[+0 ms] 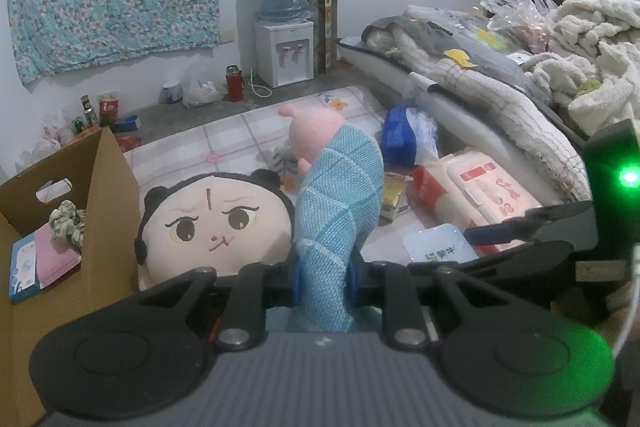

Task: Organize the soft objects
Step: 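Grasp the white plastic lid with the right tool while the left tool holds the towel, then carry the towel in the left tool and lid in the right tool to the box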

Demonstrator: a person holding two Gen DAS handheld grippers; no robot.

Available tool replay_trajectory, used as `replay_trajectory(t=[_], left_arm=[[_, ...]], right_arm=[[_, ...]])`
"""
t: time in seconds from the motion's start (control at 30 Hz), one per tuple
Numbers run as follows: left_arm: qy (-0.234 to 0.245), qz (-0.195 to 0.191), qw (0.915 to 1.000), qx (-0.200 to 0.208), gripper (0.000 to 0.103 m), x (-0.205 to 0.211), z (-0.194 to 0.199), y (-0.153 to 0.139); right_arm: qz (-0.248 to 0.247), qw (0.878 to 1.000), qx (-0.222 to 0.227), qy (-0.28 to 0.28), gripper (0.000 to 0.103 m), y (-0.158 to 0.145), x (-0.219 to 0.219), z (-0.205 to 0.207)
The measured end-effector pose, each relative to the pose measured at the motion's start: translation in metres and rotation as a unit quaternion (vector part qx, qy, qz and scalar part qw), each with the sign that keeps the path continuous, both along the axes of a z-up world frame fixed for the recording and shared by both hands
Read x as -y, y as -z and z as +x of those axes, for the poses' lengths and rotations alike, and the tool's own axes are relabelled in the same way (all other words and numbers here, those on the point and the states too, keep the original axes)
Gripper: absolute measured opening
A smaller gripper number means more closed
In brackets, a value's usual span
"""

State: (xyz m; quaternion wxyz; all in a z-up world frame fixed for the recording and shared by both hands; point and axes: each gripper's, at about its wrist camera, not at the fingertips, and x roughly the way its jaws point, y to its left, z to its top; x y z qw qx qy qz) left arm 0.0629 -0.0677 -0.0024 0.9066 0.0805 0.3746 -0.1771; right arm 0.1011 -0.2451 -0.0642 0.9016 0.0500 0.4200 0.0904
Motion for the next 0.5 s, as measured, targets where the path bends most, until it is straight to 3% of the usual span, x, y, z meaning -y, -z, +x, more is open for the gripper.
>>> replay_trajectory(t=[0.2, 0.3, 0.5], left_arm=[[0.000, -0.002, 1.0000, -0.004, 0.022, 0.000, 0.001, 0.001], [0.001, -0.003, 1.0000, -0.006, 0.022, -0.001, 0.003, 0.001], [0.000, -0.002, 1.0000, -0.007, 0.022, 0.000, 0.004, 0.002]], right_arm=[[0.015, 1.000, -0.019, 0.002, 0.072, 0.010, 0.000, 0.013], [0.034, 0.999, -0.024, 0.004, 0.065, 0.012, 0.002, 0.016], [0.039, 0.999, -0.015, 0.010, 0.063, 0.012, 0.002, 0.014]])
